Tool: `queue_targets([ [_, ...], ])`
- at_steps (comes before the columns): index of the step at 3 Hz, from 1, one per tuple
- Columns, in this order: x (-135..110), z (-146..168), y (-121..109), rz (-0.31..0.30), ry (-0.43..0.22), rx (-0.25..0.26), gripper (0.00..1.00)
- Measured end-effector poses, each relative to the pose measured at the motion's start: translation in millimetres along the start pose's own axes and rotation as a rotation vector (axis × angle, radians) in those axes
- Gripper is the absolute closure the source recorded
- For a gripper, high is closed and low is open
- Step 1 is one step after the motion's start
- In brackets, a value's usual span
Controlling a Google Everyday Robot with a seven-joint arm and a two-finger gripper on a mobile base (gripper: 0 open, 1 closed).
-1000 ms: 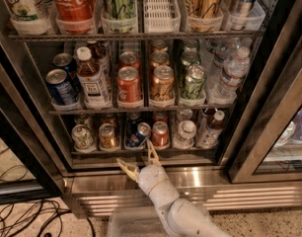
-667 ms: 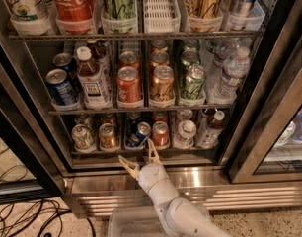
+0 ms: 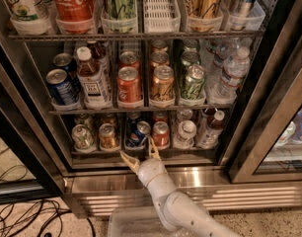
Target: Pick pepsi can from bottom shelf of fridge
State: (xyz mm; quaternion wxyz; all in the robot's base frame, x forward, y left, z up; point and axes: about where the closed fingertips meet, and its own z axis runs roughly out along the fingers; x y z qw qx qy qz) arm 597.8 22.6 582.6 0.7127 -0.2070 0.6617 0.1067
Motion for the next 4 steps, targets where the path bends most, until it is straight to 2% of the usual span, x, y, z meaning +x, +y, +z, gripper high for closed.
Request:
queue_targets([
  [2,-35,16,13,0.019,-0.078,-0.056,0.24],
  [3,-45,19,15,0.016,-0.099,-0.063,0.24],
  [4,-45,19,15,0.015,-0.099,-0.063,0.25],
])
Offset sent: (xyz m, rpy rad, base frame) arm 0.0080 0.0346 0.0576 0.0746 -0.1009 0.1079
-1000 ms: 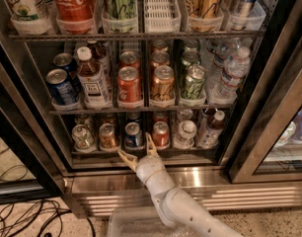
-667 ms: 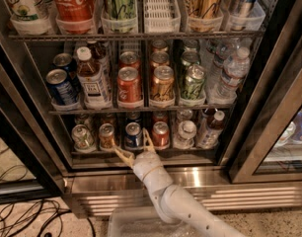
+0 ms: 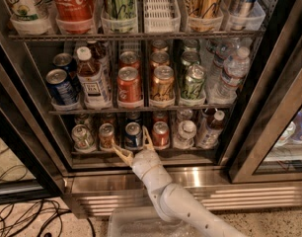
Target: Pick pepsi can from bottom shelf of fridge
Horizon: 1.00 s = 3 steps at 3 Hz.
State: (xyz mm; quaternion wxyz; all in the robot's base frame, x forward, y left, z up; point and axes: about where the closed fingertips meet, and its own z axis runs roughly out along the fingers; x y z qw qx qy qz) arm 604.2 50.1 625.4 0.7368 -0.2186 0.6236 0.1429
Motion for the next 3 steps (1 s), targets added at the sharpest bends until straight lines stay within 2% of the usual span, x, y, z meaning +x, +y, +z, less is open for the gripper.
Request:
queue_targets([
  [1,1.9,2.4,-2.0,-0.048,0.020,0.025,0.29],
  [3,10.5,4.6,-9.9,-0.177,0.066,0.094,0.28],
])
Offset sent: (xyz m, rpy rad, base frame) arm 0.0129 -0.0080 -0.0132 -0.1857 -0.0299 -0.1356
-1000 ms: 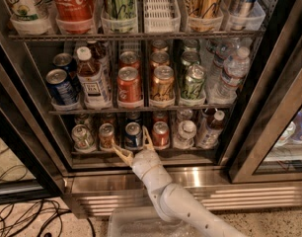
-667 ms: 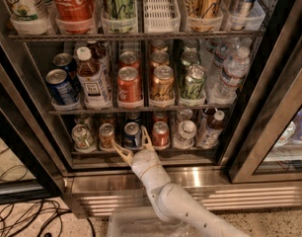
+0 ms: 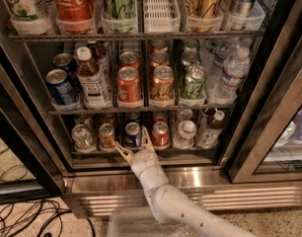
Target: Pick pepsi can from bottom shelf of fridge
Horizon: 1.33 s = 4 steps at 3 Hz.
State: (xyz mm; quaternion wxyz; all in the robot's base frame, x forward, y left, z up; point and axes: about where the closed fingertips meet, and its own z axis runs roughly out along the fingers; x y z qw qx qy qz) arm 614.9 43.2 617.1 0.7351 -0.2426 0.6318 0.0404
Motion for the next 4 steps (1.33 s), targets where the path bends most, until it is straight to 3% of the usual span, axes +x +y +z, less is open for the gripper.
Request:
queue_targets([
  [1,3,0,-7,-0.031,0.018,0.041,0.28],
  [3,11,6,-10,-0.020,0.054,0.053,0.34],
  [4,22,9,-8,-0.009,0.087,0.044,0.47],
])
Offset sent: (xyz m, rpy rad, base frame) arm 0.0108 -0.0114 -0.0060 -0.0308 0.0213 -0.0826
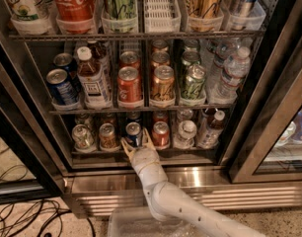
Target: Pick pepsi can from bottom shelf of fridge
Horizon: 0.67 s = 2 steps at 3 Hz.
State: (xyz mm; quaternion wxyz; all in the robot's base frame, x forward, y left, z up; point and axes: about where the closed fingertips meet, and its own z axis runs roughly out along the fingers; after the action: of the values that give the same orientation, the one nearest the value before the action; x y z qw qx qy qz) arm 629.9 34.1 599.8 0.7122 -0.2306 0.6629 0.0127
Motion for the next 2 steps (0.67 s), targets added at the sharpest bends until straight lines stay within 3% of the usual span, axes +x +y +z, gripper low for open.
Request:
queue_targets([
  [2,9.6,1.0,2.7,0.016,0.030,-0.018,0.90],
])
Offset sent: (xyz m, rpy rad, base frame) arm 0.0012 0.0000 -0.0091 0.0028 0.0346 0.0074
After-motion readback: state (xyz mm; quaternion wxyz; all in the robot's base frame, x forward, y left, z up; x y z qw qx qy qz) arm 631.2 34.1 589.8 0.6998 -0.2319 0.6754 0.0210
